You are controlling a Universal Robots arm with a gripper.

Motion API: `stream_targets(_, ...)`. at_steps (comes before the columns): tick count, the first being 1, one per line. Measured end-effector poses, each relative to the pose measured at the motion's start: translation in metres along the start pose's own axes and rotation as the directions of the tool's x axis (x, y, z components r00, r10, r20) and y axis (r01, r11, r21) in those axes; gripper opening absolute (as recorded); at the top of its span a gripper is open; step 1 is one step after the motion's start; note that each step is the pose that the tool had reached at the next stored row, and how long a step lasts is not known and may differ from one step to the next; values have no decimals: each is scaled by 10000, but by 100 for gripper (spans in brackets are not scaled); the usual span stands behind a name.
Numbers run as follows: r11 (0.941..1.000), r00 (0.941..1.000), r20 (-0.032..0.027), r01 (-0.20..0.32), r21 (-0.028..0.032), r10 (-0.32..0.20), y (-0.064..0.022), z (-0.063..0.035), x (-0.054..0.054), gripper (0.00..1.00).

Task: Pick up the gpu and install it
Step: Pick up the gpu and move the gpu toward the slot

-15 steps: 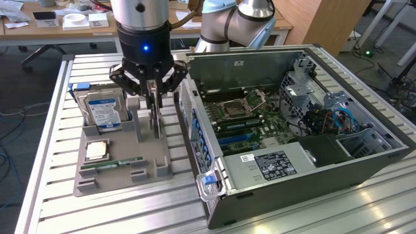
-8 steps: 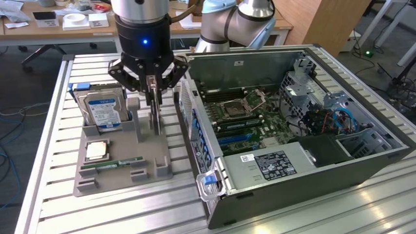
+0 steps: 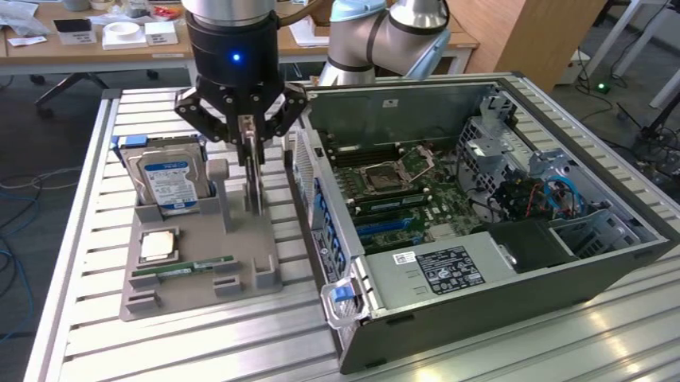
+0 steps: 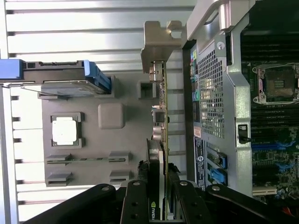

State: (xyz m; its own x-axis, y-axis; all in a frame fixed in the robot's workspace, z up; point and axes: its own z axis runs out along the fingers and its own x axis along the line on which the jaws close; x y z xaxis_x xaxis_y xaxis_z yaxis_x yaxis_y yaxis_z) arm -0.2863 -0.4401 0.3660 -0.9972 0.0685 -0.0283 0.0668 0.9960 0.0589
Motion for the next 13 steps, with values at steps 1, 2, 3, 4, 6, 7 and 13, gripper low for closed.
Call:
stream_targets(1,10000,10000,0,0,-5,0,1,-13,-1,27)
stream_targets(2,10000,10000,0,0,-12,0,1,-25,0,27)
stream_targets(3,10000,10000,0,0,-18,0,2,-36,-1,27)
stream_targets(4,10000,10000,-1,0,-22,0,3,-46,-1,27)
stream_targets(6,10000,10000,-1,0,-28,0,4,-66,-2,27)
stream_targets(7,10000,10000,-1,-1,-33,1,4,-78,-2,27)
stream_targets(13,10000,10000,-3,-2,-69,2,9,-152,-4,27)
